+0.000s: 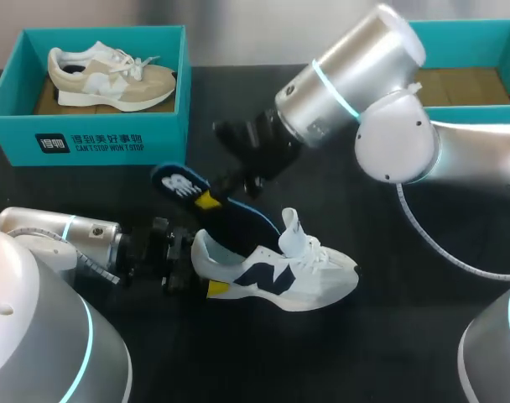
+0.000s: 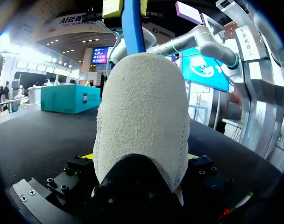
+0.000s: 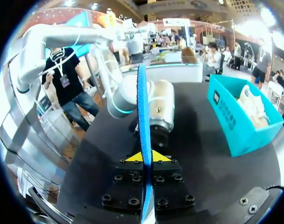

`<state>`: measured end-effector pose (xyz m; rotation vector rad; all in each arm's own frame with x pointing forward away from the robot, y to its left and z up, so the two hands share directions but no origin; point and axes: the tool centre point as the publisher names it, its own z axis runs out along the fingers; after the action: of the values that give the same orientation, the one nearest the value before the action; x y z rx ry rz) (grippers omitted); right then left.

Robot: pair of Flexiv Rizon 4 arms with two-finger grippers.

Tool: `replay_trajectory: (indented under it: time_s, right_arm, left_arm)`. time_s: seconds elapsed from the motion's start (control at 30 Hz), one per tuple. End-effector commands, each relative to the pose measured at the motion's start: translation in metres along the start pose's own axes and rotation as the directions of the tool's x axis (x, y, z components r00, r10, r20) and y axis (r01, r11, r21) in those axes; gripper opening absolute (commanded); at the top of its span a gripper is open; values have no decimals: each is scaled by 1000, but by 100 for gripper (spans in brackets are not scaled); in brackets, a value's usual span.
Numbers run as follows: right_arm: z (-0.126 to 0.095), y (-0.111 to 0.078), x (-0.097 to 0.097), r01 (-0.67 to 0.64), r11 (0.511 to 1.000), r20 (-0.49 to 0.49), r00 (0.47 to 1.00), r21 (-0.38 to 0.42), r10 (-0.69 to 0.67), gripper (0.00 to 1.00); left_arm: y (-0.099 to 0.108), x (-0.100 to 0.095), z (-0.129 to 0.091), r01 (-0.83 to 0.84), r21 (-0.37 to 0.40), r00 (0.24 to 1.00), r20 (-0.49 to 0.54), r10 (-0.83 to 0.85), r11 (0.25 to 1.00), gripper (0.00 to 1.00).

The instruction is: Take the shoe out of the shoebox, open the shoe tongue, remove and reinsert the insole, then place the shoe into the shoebox

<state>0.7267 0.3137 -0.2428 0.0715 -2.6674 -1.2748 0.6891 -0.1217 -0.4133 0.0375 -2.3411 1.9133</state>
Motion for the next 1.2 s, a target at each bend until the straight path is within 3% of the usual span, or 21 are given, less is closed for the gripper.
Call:
replay_trajectory:
  time_s: [0.03,0.23,0.33,0.87,0.97,1.0,1.2]
  right_arm:
    - [-30,23,6,10,999,4,1000,-30,-10,0]
    - [-75,56,19,7,995,39,999,-99,-3,0]
    - [-104,67,22,25,969,27,999,-244,-19,0]
    - [-104,67,22,25,969,27,999,-244,-19,0]
    - [-126,79,21,12,965,30,1000,-261,-4,0]
    - [-134,81,22,5,954,18,1000,-301,0,0]
    - [-188,94,38,-12,928,65,997,-372,39,0]
  left_arm:
    - [0,0,1,0,-2,1000,0,0,1000,0]
    - [0,0,1,0,-2,1000,0,0,1000,0]
    - [0,0,1,0,-2,1000,0,0,1000,0]
    - [0,0,1,0,-2,1000,0,0,1000,0]
    - [0,0,1,0,-2,1000,0,0,1000,0]
    - [0,0,1,0,-2,1000,0,0,1000,0]
    - [0,0,1,0,-2,1000,0,0,1000,0]
